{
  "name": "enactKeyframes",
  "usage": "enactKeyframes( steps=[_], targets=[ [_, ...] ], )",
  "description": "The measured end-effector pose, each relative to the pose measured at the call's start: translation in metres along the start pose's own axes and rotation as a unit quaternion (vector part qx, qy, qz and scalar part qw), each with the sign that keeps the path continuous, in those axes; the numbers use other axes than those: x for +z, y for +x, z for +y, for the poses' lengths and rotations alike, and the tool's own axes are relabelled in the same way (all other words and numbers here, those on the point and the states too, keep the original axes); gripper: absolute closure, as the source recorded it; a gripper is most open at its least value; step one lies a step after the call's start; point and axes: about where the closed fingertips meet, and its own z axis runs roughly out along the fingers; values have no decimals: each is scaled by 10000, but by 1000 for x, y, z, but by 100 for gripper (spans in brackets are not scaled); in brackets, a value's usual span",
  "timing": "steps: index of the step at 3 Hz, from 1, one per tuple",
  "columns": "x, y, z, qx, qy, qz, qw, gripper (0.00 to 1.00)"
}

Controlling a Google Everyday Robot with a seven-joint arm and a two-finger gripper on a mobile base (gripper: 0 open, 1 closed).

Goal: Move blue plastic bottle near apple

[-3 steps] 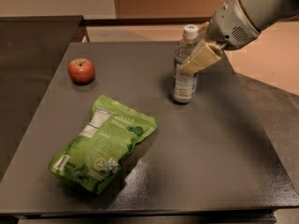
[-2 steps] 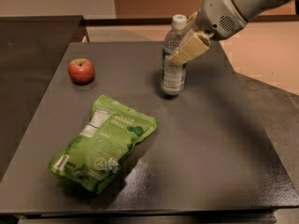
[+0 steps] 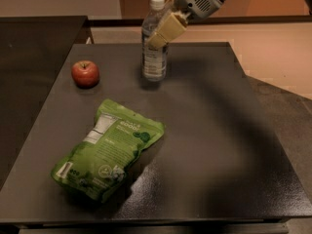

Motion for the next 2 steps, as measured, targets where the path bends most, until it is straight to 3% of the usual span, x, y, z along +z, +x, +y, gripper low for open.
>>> enactKeyframes(
  steps=[2],
  targets=[
    [50, -45, -12, -61, -269, -64, 9996, 100]
  ],
)
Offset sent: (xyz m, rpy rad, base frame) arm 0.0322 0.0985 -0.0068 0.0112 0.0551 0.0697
